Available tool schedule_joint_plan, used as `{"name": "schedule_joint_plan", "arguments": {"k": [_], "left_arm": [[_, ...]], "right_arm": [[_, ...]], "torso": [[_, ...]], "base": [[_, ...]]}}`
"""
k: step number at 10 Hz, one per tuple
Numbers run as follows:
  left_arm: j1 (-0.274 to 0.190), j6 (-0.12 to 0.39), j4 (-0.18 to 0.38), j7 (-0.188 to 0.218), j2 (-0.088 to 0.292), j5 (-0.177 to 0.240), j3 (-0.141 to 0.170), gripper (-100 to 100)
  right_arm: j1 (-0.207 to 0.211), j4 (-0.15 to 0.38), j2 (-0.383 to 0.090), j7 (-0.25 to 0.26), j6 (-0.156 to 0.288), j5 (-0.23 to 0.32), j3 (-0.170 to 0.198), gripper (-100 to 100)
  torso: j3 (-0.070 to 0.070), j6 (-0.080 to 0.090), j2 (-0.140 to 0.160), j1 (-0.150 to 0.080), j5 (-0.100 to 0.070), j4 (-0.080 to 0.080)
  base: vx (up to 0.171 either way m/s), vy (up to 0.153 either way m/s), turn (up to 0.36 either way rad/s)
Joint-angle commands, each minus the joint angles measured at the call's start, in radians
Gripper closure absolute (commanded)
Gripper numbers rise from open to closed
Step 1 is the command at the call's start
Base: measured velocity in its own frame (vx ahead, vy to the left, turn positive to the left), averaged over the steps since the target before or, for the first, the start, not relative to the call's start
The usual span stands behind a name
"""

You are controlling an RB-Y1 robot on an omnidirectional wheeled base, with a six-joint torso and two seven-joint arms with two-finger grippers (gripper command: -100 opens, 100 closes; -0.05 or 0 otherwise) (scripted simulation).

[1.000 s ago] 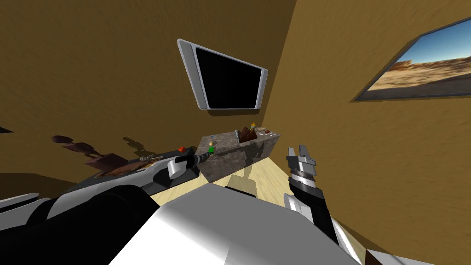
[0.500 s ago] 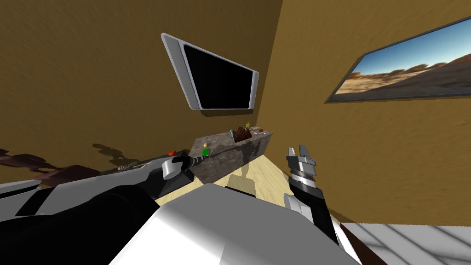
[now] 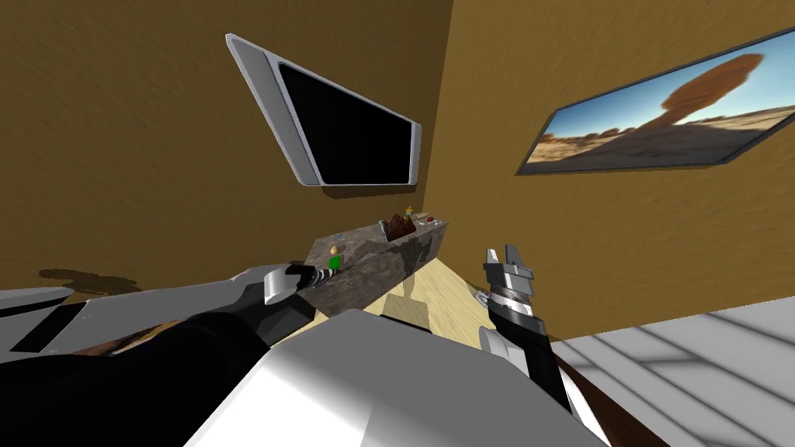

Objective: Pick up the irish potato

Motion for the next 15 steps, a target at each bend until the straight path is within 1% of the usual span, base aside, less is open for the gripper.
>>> {"name": "schedule_joint_plan", "arguments": {"k": [1,2,3,5,6,7,8,10,12,13,14,15], "left_arm": [[0.007,0.005,0.014,-0.001,0.033,0.014,-0.010,-100],[0.016,0.023,0.038,-0.001,0.067,0.022,-0.026,-100],[0.016,0.023,0.038,-0.001,0.067,0.022,-0.026,-100],[0.031,0.055,0.082,-0.004,0.125,0.035,-0.053,-100],[0.036,0.068,0.101,-0.005,0.149,0.040,-0.064,-100],[0.036,0.068,0.101,-0.005,0.149,0.040,-0.064,-100],[0.040,0.079,0.118,-0.007,0.169,0.043,-0.072,-100],[0.042,0.093,0.147,-0.011,0.197,0.044,-0.081,-100],[0.044,0.095,0.154,-0.014,0.202,0.043,-0.084,-100],[0.031,0.097,0.158,-0.028,0.191,0.054,-0.088,-100],[0.030,0.098,0.159,-0.031,0.192,0.055,-0.088,0],[0.028,0.093,0.180,-0.035,0.160,0.034,-0.094,-100]], "right_arm": [[0.000,0.000,0.000,0.000,0.000,0.000,0.000,0],[0.000,0.000,0.000,0.000,0.000,0.000,0.000,0],[0.000,0.000,0.000,0.000,0.000,0.000,0.000,0],[0.000,0.000,0.000,0.000,0.000,0.000,0.000,0],[0.000,0.000,0.000,0.000,0.000,0.000,0.000,0],[0.000,0.000,0.000,0.000,0.000,0.000,0.000,0],[0.000,0.000,0.000,0.000,0.000,0.000,0.000,0],[0.000,0.000,0.000,0.000,0.000,0.000,0.000,0],[0.001,0.000,0.000,0.000,0.000,0.000,-0.001,0],[0.000,0.000,0.000,0.000,0.000,0.000,0.000,0],[0.000,0.000,0.000,0.000,0.000,0.000,0.000,0],[0.000,0.000,0.000,0.000,0.000,0.000,0.000,0]], "torso": [[0.000,0.000,0.000,0.000,0.000,0.000],[0.000,-0.001,0.000,0.000,0.000,0.000],[0.000,0.000,0.000,0.001,0.000,0.000],[-0.001,0.000,-0.002,0.001,0.000,0.000],[-0.003,0.000,-0.005,0.004,0.001,-0.001],[-0.005,0.000,-0.008,0.007,0.002,-0.002],[-0.004,-0.001,-0.006,0.007,0.002,-0.002],[-0.004,-0.001,-0.008,0.010,0.002,-0.002],[-0.005,-0.001,-0.009,0.012,0.003,-0.002],[-0.005,-0.001,-0.008,0.010,0.003,-0.002],[-0.002,-0.001,-0.004,0.005,0.002,-0.001],[0.000,-0.002,0.000,0.001,0.001,0.000]], "base": [[0.044,0.014,-0.104],[0.047,0.015,-0.197],[0.046,0.017,-0.107],[0.097,0.046,-0.220],[0.176,0.125,-0.327],[0.120,0.116,-0.092],[0.112,0.114,-0.093],[0.165,0.193,-0.203],[0.144,0.179,-0.060],[0.057,0.076,-0.023],[0.011,0.016,-0.001],[0.022,0.014,-0.061]]}}
